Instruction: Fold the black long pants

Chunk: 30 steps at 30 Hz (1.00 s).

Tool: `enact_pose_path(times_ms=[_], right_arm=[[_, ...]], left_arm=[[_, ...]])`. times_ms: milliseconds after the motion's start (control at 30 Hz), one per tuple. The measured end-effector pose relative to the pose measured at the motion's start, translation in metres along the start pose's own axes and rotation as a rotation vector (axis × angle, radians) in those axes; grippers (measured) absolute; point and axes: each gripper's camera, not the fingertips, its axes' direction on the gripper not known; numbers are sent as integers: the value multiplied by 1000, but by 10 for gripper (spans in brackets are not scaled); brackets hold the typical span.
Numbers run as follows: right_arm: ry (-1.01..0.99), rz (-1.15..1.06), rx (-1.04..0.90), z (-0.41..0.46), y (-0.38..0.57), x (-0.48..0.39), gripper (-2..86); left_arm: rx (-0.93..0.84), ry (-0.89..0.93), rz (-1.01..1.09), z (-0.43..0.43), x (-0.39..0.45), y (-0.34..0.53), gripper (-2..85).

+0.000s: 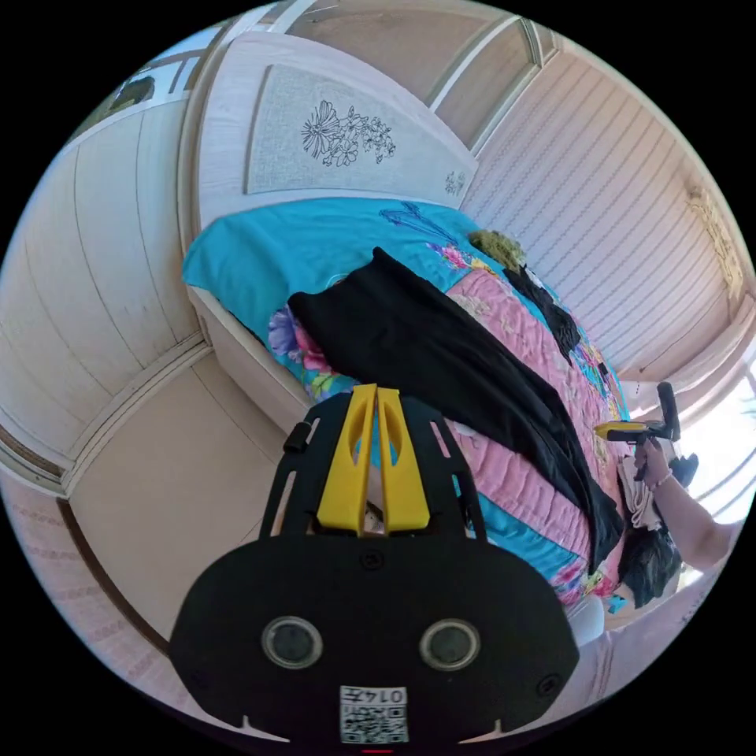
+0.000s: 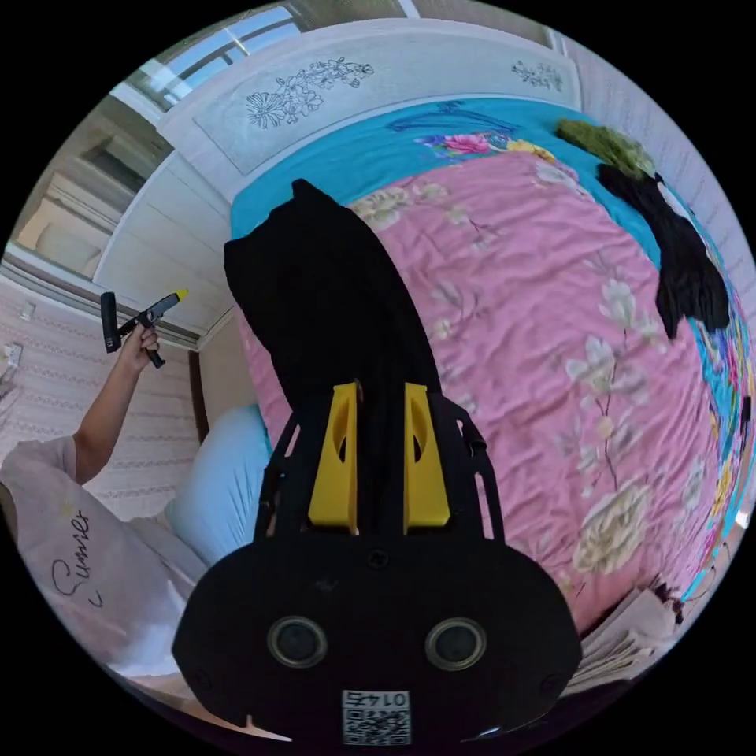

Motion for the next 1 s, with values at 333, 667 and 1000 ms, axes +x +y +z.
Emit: enact_pose_path(times_ms=[333, 667, 1000], right_arm=[[96, 669, 15, 48, 397, 16, 110], [45, 853, 376, 92, 516, 30, 96], [-30, 648, 482, 72, 615, 5, 10]], left_arm=[[-172, 171, 571, 83, 212, 5, 38], [-311, 115, 938, 210, 370, 32, 60], [-332, 124, 943, 252, 373, 77, -8]])
